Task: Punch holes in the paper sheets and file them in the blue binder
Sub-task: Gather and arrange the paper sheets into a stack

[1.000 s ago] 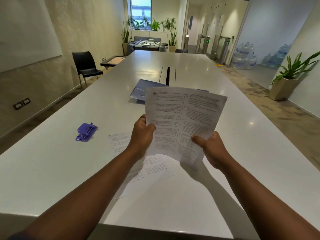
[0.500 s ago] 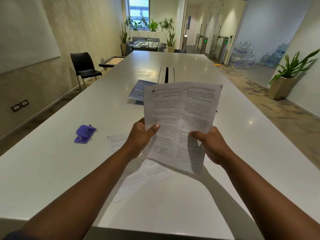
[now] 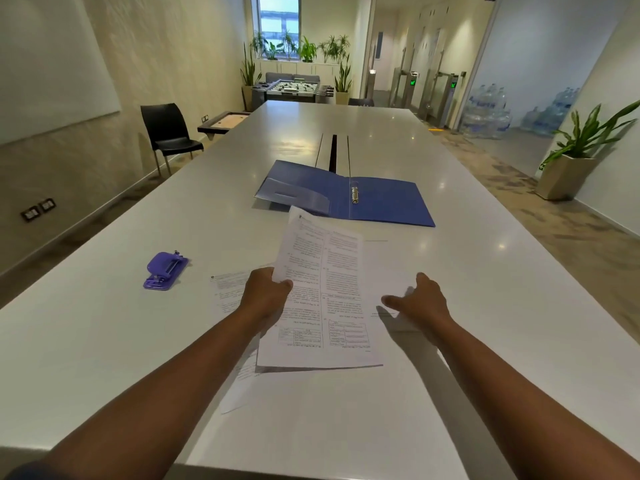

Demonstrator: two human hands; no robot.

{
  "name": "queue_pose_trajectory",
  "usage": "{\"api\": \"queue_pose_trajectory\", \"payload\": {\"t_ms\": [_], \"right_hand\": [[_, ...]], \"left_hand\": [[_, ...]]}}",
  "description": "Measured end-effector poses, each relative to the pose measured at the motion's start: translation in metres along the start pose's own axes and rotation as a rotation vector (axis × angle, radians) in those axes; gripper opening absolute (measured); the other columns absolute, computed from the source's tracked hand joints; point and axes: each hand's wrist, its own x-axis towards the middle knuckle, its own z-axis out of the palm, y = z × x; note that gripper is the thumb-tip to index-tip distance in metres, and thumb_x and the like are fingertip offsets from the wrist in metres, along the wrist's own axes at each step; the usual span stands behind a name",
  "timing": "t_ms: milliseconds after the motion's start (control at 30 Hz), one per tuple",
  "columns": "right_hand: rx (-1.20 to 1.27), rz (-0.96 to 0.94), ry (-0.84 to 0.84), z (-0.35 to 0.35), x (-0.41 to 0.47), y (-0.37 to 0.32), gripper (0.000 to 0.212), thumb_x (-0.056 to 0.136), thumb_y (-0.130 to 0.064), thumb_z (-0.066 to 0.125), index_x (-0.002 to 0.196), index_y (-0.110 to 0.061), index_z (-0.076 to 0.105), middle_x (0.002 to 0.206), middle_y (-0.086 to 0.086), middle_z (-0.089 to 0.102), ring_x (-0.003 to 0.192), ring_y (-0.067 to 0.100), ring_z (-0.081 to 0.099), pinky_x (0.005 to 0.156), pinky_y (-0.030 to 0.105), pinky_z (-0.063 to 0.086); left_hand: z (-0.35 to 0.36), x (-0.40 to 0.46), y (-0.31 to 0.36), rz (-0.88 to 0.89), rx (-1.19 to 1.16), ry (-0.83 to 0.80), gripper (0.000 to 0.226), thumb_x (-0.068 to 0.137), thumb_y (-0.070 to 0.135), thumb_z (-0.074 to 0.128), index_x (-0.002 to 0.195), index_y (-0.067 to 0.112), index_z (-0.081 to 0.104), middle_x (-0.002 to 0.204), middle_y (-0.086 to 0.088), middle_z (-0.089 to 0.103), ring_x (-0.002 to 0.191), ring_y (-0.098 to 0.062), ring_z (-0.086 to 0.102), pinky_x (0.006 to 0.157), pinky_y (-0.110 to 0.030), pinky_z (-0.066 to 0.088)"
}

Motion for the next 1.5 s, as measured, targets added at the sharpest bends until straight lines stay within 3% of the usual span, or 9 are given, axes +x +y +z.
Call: {"api": "queue_pose_trajectory", "payload": {"t_ms": [233,367,567,733,933,1033,1167,1367,1500], "right_hand": [[-0.378,0.052,-0.035,0.006,0.010,0.000,0.096,0.065,-0.073,0.078,0.132,-0.011,0.048,0.134,0.011,0.051,0.128,0.035,0.046,0.093,0.041,0.045],[-0.466,0.018,-0.068,0.008,0.017,0.002,0.090,0.056,-0.079,0.072,0.116,-0.014,0.053,0.121,0.009,0.060,0.116,0.033,0.055,0.081,0.038,0.041],[-0.530,-0.029,-0.066,0.003,0.018,-0.004,0.068,0.068,-0.067,0.080,0.098,-0.013,0.051,0.103,0.006,0.067,0.094,0.026,0.063,0.075,0.033,0.045],[-0.456,0.010,-0.095,0.002,0.016,-0.009,0.065,0.065,-0.055,0.088,0.100,-0.014,0.052,0.101,0.003,0.065,0.094,0.025,0.063,0.077,0.034,0.051],[-0.002,0.104,-0.155,0.000,0.015,0.002,0.066,0.060,-0.022,0.093,0.110,-0.014,0.052,0.101,0.003,0.062,0.091,0.025,0.063,0.072,0.040,0.058],[0.176,0.125,-0.112,-0.005,0.019,0.007,0.047,0.068,-0.012,0.087,0.105,-0.008,0.059,0.096,0.007,0.067,0.081,0.024,0.066,0.061,0.031,0.053],[0.265,0.143,-0.067,-0.012,0.029,0.018,0.007,0.084,-0.006,0.071,0.079,-0.005,0.066,0.084,0.016,0.069,0.068,0.028,0.063,0.061,0.031,0.049],[0.199,0.099,0.098,-0.019,0.037,0.036,0.026,0.091,-0.008,0.058,0.065,-0.009,0.061,0.069,0.010,0.061,0.068,0.030,0.056,0.062,0.032,0.041],[0.248,0.120,0.185,-0.032,0.043,0.046,0.025,0.092,-0.010,0.054,0.068,-0.004,0.058,0.067,0.013,0.058,0.062,0.029,0.052,0.058,0.035,0.039]], "left_hand": [[0.002,0.004,-0.011,-0.071,0.082,0.025,0.036,0.096,0.005,0.063,0.132,0.005,0.063,0.120,-0.009,0.070,0.075,-0.014,0.066,0.055,-0.021,0.053],[0.002,0.008,-0.016,-0.107,0.071,0.028,0.033,0.095,0.003,0.062,0.128,0.004,0.066,0.111,-0.009,0.071,0.073,-0.017,0.067,0.062,-0.028,0.058],[0.002,0.011,-0.017,-0.134,0.018,0.005,0.035,0.093,0.002,0.063,0.128,0.005,0.066,0.115,-0.011,0.072,0.082,-0.024,0.071,0.082,-0.046,0.063],[0.000,0.012,-0.018,-0.128,-0.023,-0.008,0.031,0.093,0.001,0.064,0.124,0.006,0.067,0.110,-0.011,0.072,0.085,-0.027,0.071,0.078,-0.038,0.062],[-0.001,0.012,-0.020,-0.130,-0.026,-0.018,0.032,0.092,0.001,0.066,0.124,0.005,0.067,0.117,-0.013,0.073,0.091,-0.030,0.072,0.081,-0.042,0.063],[0.000,0.012,-0.021,-0.115,0.000,-0.013,0.032,0.093,0.001,0.065,0.125,0.004,0.067,0.117,-0.010,0.072,0.084,-0.023,0.071,0.068,-0.031,0.061],[0.002,0.012,-0.021,-0.109,0.023,0.004,0.028,0.095,0.002,0.063,0.123,0.004,0.067,0.111,-0.006,0.071,0.073,-0.012,0.065,0.050,-0.018,0.051],[0.000,0.015,-0.021,-0.153,-0.079,-0.014,0.032,0.094,-0.001,0.064,0.126,0.002,0.066,0.121,-0.015,0.071,0.090,-0.027,0.071,0.071,-0.031,0.059],[-0.006,0.017,-0.014,-0.145,-0.102,0.008,0.035,0.095,-0.001,0.063,0.130,0.000,0.063,0.124,-0.015,0.069,0.092,-0.026,0.068,0.074,-0.027,0.056]]}}
